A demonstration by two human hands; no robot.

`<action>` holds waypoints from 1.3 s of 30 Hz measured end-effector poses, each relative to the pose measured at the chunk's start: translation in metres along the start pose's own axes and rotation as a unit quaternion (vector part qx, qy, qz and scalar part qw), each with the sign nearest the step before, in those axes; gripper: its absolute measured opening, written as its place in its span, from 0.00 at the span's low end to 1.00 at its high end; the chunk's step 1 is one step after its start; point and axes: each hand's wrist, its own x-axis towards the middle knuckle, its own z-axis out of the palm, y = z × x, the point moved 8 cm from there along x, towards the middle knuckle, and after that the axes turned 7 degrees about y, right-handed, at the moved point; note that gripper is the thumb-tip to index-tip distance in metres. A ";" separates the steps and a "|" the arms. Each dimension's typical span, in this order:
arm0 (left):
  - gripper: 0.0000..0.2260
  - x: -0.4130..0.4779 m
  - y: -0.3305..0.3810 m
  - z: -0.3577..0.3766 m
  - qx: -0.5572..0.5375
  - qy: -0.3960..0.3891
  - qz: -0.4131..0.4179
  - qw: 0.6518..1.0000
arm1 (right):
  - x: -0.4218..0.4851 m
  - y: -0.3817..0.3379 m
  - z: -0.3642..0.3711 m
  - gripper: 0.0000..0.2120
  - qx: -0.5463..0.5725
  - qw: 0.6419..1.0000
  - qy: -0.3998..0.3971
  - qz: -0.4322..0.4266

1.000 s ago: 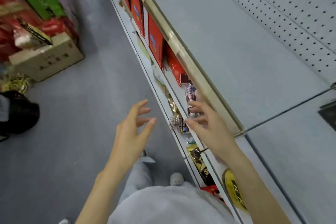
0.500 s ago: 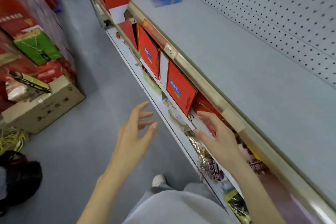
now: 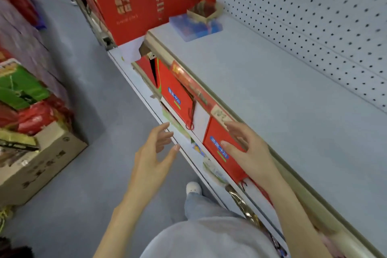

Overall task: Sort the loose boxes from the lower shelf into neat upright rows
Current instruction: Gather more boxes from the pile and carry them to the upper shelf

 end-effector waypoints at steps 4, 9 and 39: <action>0.20 0.085 0.004 -0.009 0.003 -0.015 0.013 1.000 | 0.082 -0.018 0.024 0.17 0.028 0.999 0.014 0.006; 0.18 0.180 -0.001 -0.022 -0.022 -0.011 0.019 1.000 | 0.167 -0.044 0.054 0.18 -0.005 1.000 0.022 0.010; 0.30 0.514 0.016 0.092 0.033 -0.203 0.145 0.968 | 0.403 -0.046 0.095 0.28 -0.319 0.892 0.297 0.120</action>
